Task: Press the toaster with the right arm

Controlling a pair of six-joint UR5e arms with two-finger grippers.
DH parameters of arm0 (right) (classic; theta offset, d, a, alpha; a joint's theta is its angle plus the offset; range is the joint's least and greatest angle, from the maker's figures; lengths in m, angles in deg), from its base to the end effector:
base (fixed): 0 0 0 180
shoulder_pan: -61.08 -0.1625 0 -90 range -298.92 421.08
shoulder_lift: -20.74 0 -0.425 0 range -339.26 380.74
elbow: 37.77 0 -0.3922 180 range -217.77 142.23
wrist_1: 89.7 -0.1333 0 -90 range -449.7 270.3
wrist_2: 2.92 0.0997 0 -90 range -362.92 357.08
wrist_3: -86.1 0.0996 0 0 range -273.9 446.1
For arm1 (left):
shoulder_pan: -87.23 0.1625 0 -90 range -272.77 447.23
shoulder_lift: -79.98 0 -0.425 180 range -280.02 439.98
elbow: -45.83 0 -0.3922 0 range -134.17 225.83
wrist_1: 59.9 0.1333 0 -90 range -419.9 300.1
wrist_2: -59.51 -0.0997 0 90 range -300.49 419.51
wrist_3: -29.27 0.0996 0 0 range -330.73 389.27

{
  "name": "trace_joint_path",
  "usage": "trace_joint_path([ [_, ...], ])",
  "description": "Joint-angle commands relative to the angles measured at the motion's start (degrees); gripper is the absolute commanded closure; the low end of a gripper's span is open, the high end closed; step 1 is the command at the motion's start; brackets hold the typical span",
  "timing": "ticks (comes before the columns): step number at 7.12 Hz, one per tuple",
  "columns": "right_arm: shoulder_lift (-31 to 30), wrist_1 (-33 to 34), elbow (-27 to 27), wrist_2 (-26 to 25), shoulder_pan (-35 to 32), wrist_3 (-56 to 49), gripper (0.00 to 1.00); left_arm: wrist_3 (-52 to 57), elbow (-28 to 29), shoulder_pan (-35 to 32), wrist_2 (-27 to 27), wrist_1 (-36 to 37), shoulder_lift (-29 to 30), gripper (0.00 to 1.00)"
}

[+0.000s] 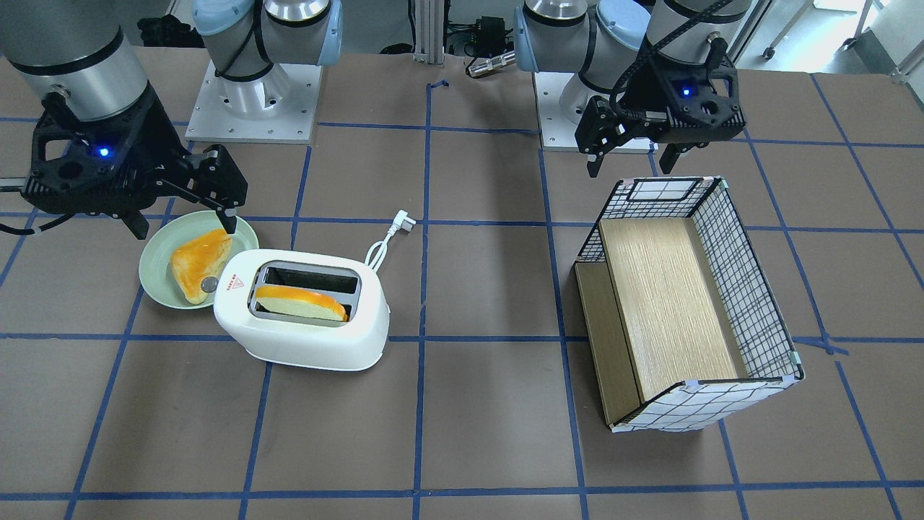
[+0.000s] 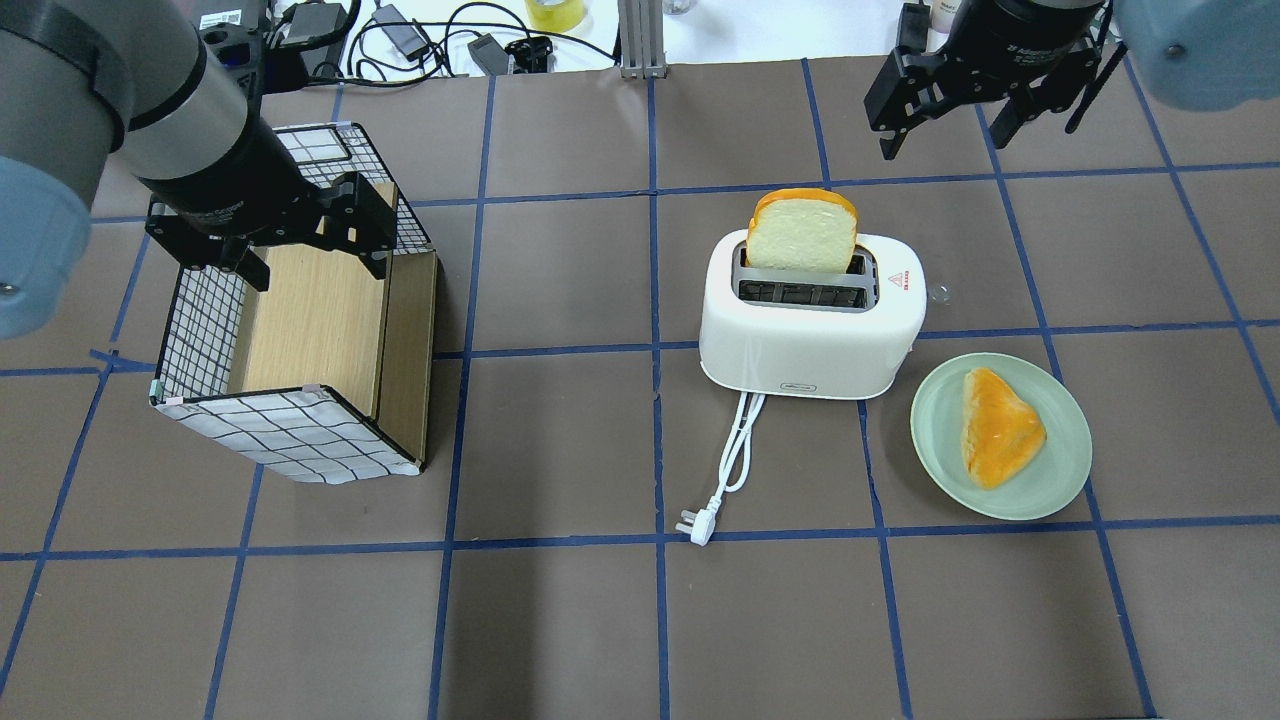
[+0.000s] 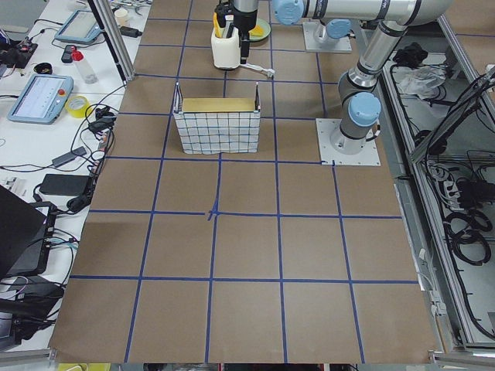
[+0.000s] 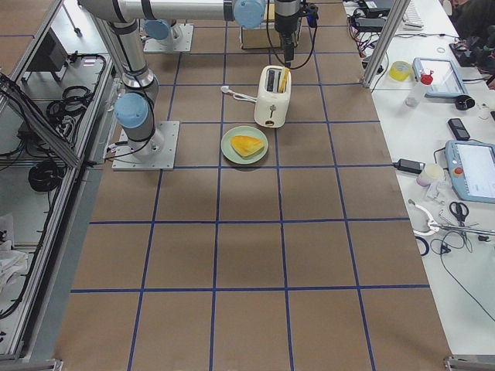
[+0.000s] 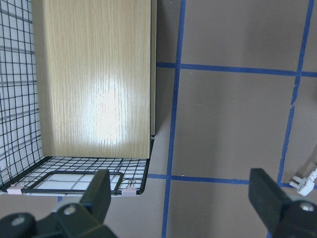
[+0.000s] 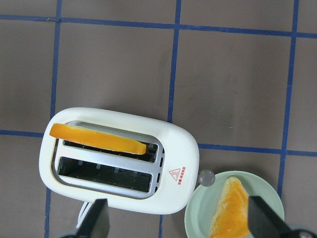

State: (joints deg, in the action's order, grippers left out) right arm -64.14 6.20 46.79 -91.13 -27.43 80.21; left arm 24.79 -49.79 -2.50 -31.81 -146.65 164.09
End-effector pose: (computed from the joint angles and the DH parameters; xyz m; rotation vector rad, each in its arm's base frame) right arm 0.1223 -0.5434 0.4998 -0.1221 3.1103 -0.1719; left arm -0.1289 -0.4548 0.4938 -0.1304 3.1166 -0.0971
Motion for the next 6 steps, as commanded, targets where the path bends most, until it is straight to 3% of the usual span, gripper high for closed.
trace_joint_path([
  [1,0.0,0.0,0.2,0.1,0.0,0.0,0.0,0.0,-0.1,0.0,0.0,0.0,0.0,0.0],
  [6,0.1,0.1,0.2,0.1,0.4,-0.3,0.0,0.0,0.0,0.0,0.0,0.0,0.0,0.0],
])
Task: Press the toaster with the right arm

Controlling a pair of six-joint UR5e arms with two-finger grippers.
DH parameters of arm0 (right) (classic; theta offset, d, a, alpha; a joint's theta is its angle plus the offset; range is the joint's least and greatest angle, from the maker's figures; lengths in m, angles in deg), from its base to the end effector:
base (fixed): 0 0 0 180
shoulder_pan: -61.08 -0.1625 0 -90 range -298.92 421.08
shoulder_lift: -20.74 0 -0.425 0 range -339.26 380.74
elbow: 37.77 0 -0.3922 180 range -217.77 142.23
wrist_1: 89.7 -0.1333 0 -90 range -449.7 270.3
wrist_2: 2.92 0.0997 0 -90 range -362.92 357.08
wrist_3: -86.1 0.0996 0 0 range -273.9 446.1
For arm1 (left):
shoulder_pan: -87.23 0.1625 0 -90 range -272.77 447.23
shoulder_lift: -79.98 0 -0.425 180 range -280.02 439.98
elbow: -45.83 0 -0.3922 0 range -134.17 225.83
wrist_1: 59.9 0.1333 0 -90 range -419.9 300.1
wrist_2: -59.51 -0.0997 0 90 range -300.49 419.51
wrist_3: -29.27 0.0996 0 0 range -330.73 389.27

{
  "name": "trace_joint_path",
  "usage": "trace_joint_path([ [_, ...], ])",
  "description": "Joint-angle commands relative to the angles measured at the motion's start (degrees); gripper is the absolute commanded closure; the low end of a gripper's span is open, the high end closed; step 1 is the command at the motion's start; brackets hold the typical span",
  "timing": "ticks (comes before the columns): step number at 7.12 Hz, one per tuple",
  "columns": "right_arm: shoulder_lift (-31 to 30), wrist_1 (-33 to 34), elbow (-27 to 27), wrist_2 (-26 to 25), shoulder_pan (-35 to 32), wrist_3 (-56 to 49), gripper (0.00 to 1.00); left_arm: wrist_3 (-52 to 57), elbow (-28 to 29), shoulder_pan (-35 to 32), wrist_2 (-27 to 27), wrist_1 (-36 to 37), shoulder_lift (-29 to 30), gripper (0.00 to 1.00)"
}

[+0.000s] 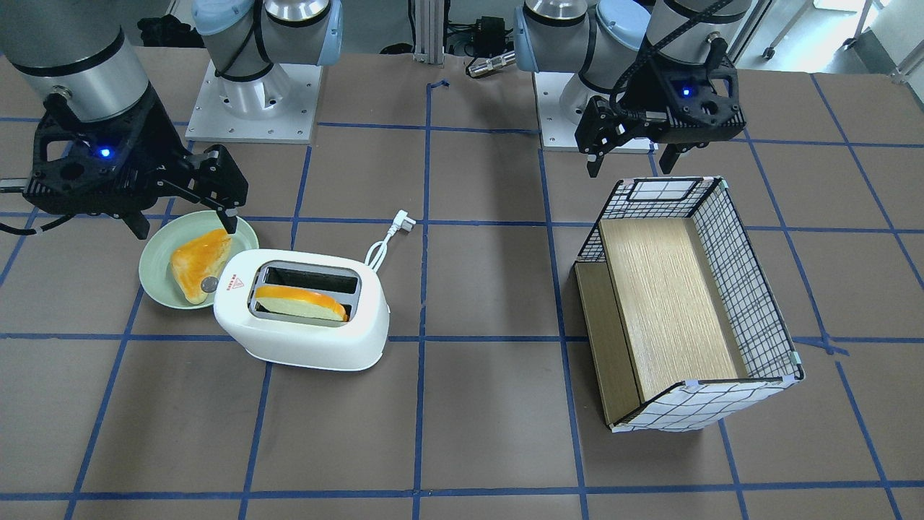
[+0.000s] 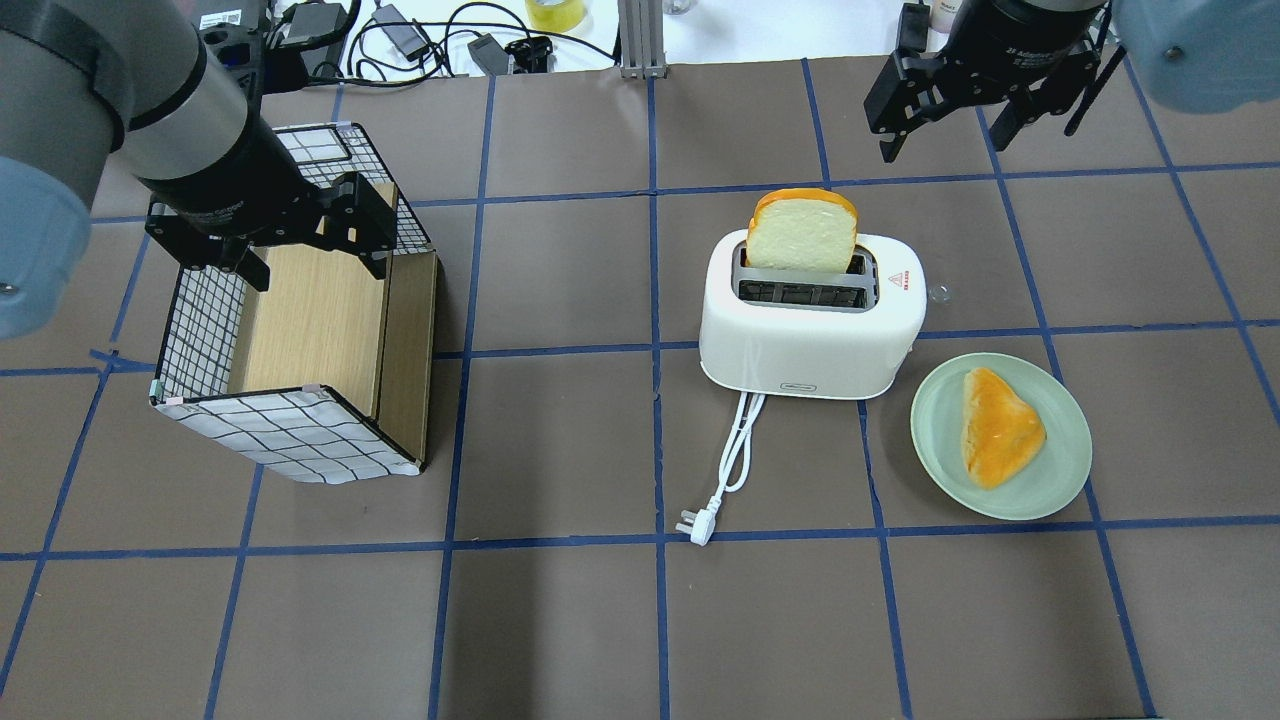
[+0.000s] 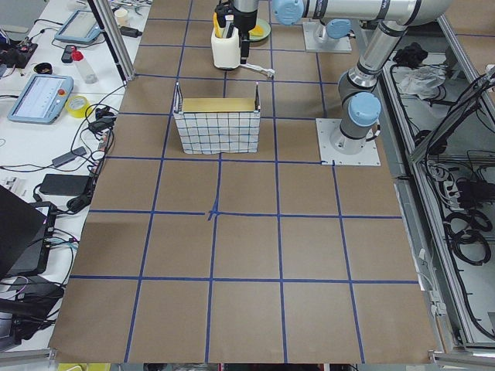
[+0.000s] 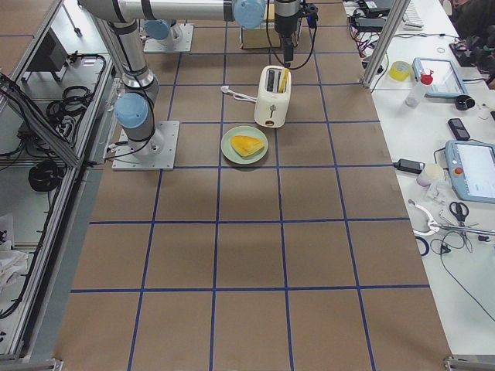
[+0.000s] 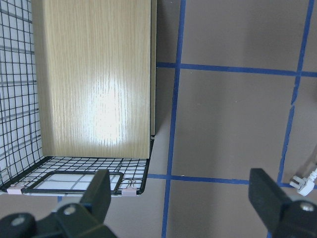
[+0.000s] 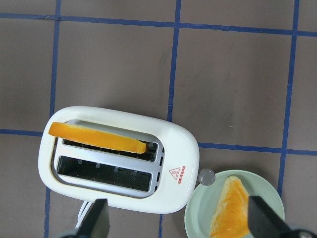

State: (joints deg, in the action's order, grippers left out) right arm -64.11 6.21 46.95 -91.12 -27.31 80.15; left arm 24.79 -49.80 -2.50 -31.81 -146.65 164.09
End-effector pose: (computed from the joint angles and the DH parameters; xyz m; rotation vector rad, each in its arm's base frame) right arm 0.1212 -0.5436 0.4982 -0.1204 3.1104 -0.1671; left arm -0.1289 -0.4548 0.4938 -0.1304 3.1166 -0.0968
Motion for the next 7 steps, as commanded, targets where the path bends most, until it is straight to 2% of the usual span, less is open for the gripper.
trace_joint_path([
  [1,0.2,0.2,-0.2,0.8,1.8,-5.2,0.0,0.0,0.0,0.0,0.0,0.0,0.0,0.0],
  [2,0.4,-0.2,0.1,2.0,5.5,-11.4,0.0,0.0,0.0,0.0,0.0,0.0,0.0,0.0],
  [3,0.5,-0.7,0.3,6.2,9.5,-15.0,0.13,0.0,0.0,0.0,0.0,0.0,0.0,0.0],
  [4,1.4,-1.9,0.6,7.2,11.9,-16.9,0.35,0.0,0.0,0.0,0.0,0.0,0.0,0.0],
  [5,2.5,-4.2,0.7,7.3,12.4,-17.0,0.64,0.0,0.0,0.0,0.0,0.0,0.0,0.0],
  [7,5.4,-11.0,0.7,8.1,13.9,-17.0,0.9,0.0,0.0,0.0,0.0,-0.1,0.0,0.0],
])
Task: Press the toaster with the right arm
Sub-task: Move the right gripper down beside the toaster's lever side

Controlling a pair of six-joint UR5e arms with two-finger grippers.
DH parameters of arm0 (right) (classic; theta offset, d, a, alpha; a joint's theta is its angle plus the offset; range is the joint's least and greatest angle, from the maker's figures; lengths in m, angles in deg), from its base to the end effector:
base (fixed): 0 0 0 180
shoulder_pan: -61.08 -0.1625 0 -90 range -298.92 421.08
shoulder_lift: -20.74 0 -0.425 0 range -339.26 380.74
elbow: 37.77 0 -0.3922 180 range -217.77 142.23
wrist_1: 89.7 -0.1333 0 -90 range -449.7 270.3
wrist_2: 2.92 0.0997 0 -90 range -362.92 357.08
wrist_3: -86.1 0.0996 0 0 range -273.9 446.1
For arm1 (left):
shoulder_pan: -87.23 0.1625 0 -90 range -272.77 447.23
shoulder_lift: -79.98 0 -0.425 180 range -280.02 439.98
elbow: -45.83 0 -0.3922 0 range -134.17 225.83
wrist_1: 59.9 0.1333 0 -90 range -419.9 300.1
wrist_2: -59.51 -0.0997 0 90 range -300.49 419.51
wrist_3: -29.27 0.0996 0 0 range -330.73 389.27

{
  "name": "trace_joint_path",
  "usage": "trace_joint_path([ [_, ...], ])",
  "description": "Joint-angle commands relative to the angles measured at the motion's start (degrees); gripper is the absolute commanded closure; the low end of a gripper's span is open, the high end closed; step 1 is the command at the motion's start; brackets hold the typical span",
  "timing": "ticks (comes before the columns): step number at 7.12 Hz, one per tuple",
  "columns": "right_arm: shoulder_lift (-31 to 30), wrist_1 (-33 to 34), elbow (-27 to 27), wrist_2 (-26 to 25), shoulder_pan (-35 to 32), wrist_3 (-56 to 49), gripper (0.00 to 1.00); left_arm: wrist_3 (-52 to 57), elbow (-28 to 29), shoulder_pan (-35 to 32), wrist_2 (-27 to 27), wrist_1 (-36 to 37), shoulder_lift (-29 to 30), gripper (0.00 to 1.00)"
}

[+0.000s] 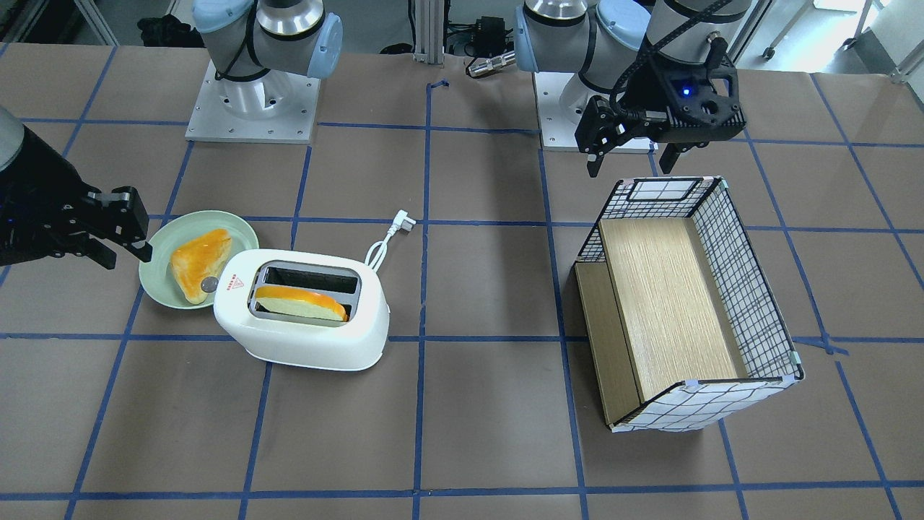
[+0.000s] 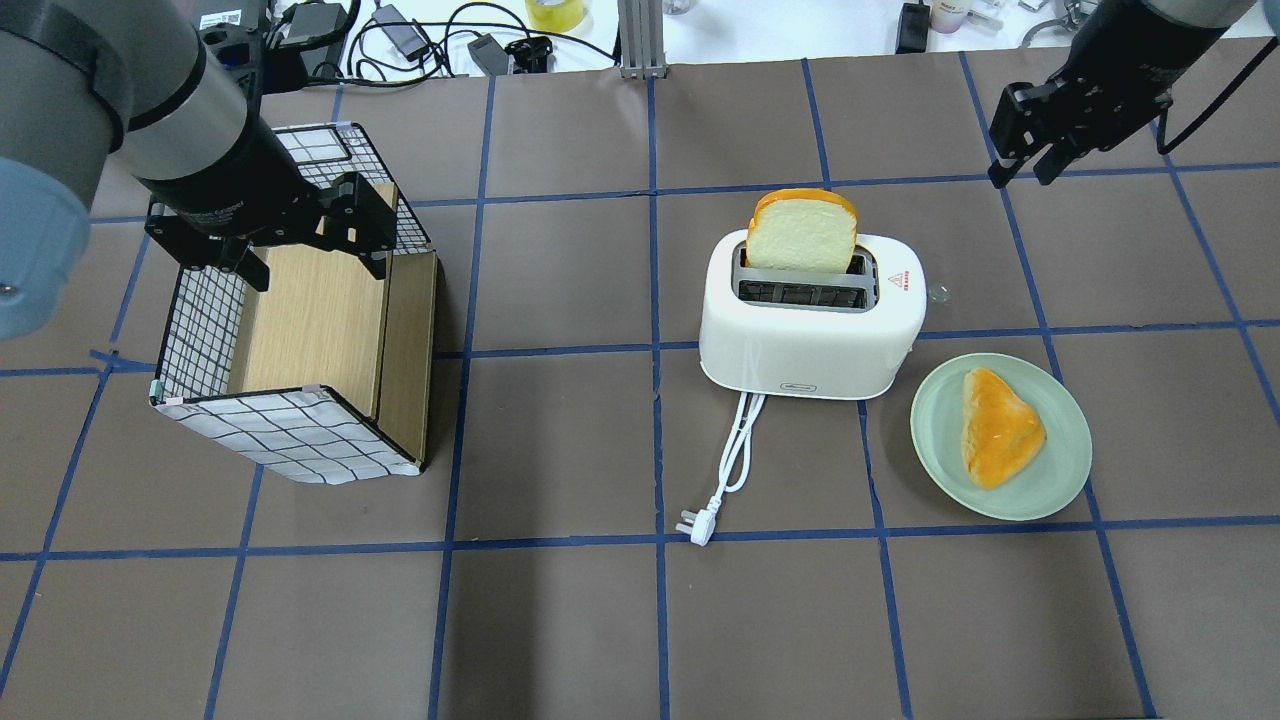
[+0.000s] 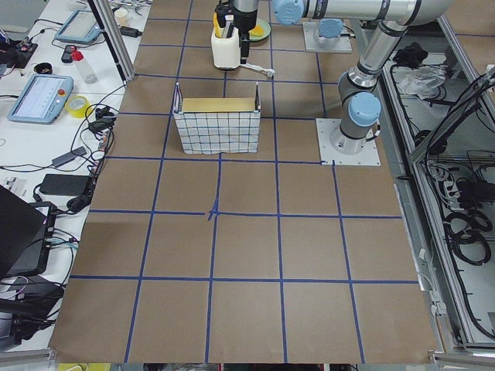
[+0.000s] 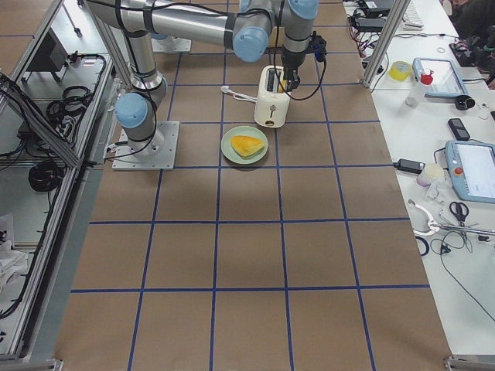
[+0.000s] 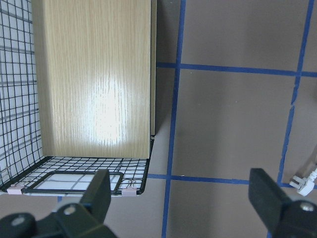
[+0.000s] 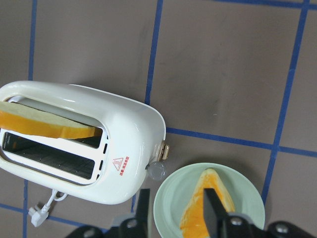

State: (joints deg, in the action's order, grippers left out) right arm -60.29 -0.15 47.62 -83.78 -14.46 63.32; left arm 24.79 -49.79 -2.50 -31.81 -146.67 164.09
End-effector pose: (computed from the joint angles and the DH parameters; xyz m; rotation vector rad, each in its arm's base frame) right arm 0.0075 -0.5683 0.4461 -0.2051 2.9564 0.0423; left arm -0.1289 -0.4548 0.4938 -0.1304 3.1166 -0.0966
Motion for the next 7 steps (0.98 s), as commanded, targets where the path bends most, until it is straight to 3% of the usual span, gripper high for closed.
trace_joint_path([
  [1,2.1,-6.9,0.6,2.7,1.9,0.1,0.97,0.0,0.0,0.0,0.0,0.0,0.0,0.0],
  [3,2.8,-8.0,3.8,4.9,5.5,0.4,1.0,0.0,0.0,0.0,0.0,0.0,0.0,0.0],
  [7,2.9,-9.9,6.1,15.3,6.0,5.2,1.0,0.0,0.0,0.0,0.1,0.0,0.0,0.0],
])
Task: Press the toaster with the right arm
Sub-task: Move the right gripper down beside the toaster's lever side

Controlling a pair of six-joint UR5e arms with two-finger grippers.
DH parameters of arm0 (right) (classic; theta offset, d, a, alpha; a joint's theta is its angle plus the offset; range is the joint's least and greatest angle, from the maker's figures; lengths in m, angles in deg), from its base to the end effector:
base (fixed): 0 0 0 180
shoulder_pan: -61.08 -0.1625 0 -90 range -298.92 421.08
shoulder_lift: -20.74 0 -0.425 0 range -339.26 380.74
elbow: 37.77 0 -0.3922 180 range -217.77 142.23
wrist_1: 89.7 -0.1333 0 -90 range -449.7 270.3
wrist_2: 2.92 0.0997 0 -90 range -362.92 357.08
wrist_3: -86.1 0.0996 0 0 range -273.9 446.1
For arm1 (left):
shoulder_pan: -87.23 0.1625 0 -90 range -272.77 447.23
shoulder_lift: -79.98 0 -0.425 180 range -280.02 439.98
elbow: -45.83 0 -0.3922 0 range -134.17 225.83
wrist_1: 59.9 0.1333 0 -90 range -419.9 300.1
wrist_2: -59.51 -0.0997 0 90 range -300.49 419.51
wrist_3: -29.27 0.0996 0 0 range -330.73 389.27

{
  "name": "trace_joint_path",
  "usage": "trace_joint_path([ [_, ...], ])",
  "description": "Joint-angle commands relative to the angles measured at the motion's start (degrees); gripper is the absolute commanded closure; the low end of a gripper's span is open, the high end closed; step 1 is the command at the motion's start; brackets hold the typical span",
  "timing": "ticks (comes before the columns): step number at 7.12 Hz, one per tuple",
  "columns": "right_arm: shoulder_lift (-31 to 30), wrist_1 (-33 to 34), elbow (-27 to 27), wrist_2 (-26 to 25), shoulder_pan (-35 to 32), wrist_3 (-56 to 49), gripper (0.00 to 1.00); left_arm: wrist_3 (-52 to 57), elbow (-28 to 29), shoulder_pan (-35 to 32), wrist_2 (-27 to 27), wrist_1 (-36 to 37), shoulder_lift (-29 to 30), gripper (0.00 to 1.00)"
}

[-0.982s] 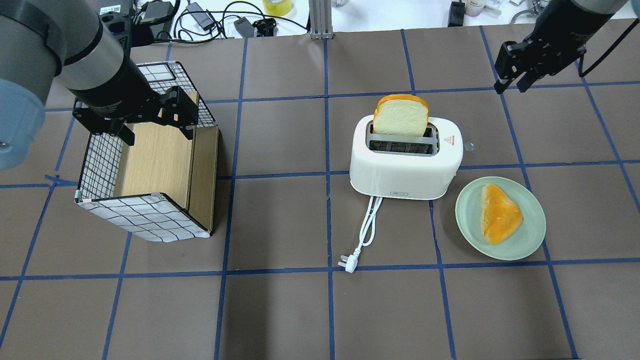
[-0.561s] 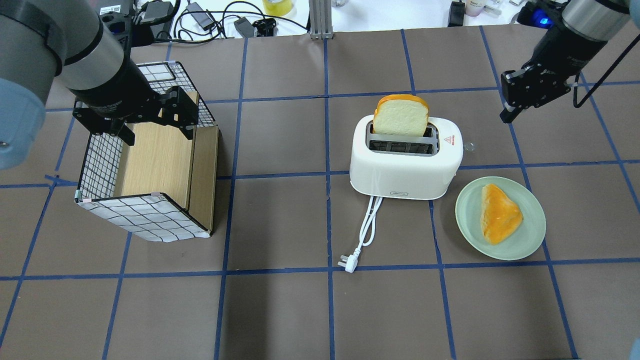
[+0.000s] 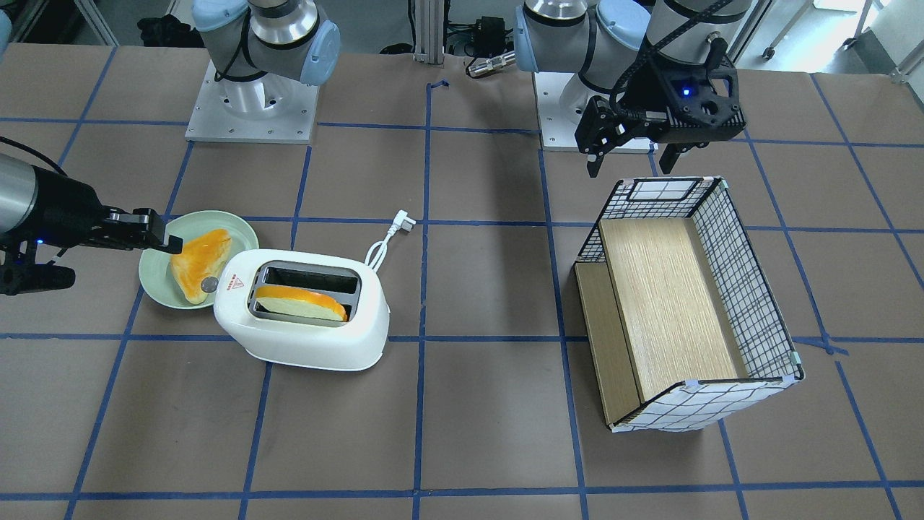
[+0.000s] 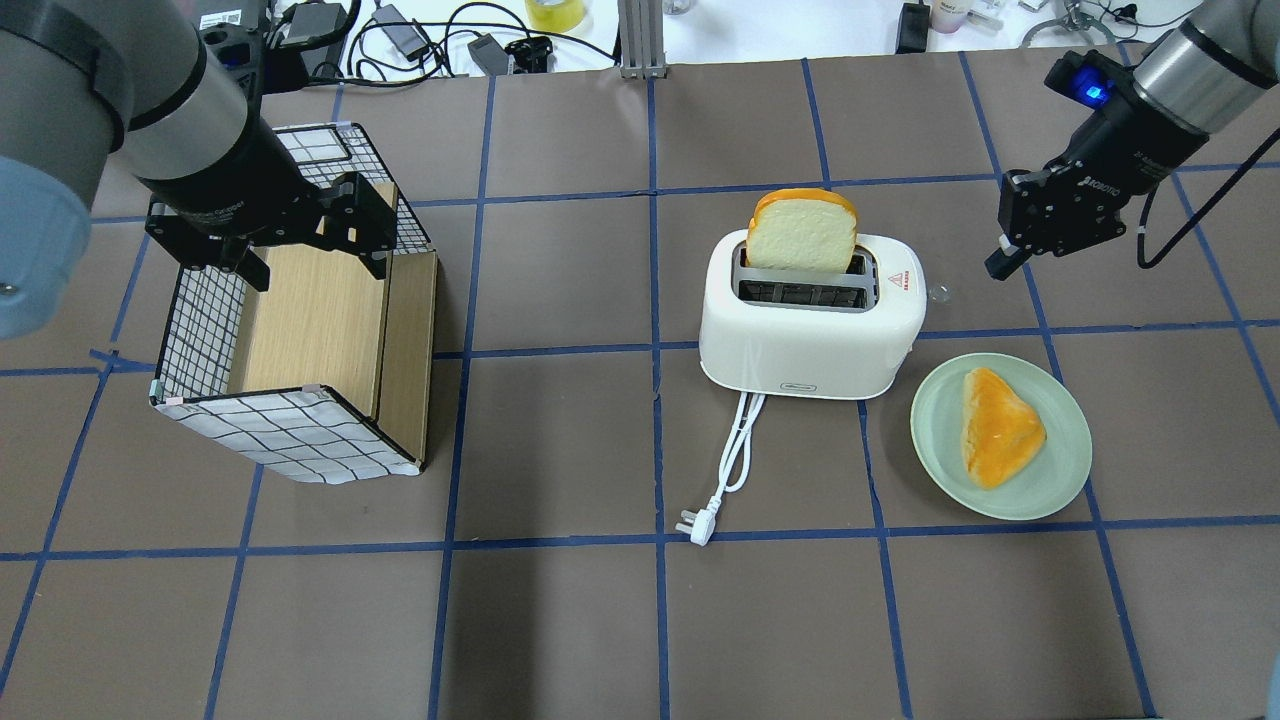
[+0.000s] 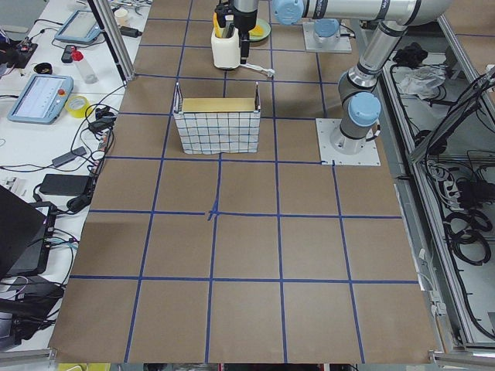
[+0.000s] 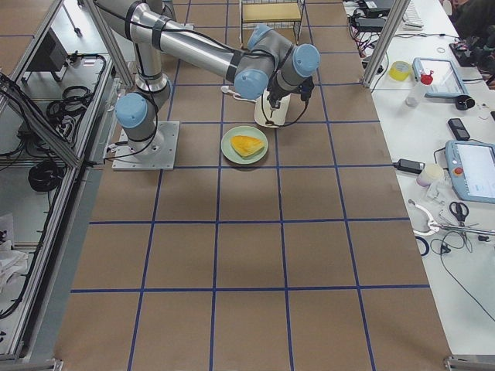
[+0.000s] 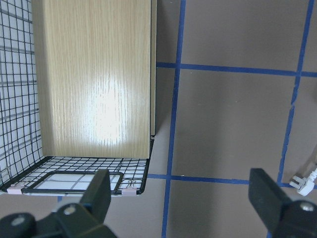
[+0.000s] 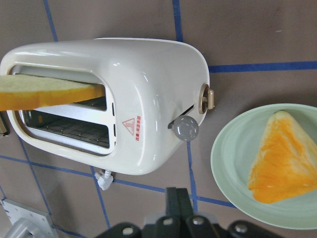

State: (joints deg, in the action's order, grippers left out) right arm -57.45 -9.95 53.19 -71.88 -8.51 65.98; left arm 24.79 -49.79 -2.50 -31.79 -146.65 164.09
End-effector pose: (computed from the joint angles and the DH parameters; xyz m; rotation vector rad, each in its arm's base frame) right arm -0.0246 -0.5509 0.3673 0.1066 2.6423 0.3348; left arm -0.1289 -0.4548 0.4938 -0.1304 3.1169 -0.0971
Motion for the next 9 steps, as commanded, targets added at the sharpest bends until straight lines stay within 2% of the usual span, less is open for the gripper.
trace_joint_path([
  [1,0.1,0.5,0.5,2.4,0.1,2.6,1.0,0.0,0.0,0.0,0.0,0.0,0.0,0.0],
  [2,0.6,5.5,0.9,-3.1,0.2,2.7,1.0,0.0,0.0,0.0,0.0,0.0,0.0,0.0],
  [3,1.0,9.9,2.4,-4.2,0.2,4.5,1.0,0.0,0.0,0.0,0.0,0.0,0.0,0.0],
  [5,1.1,10.8,2.7,-4.1,1.2,4.6,1.0,0.0,0.0,0.0,0.1,0.0,0.0,0.0],
  [6,1.2,10.7,3.1,-2.2,2.3,5.0,1.0,0.0,0.0,0.0,0.0,0.0,0.0,0.0],
  [7,1.2,10.8,3.8,2.6,2.8,6.2,1.0,0.0,0.0,0.0,0.0,0.0,0.0,0.0],
  [9,1.6,10.8,4.3,3.9,2.9,7.1,1.0,0.0,0.0,0.0,0.0,0.0,0.0,0.0],
])
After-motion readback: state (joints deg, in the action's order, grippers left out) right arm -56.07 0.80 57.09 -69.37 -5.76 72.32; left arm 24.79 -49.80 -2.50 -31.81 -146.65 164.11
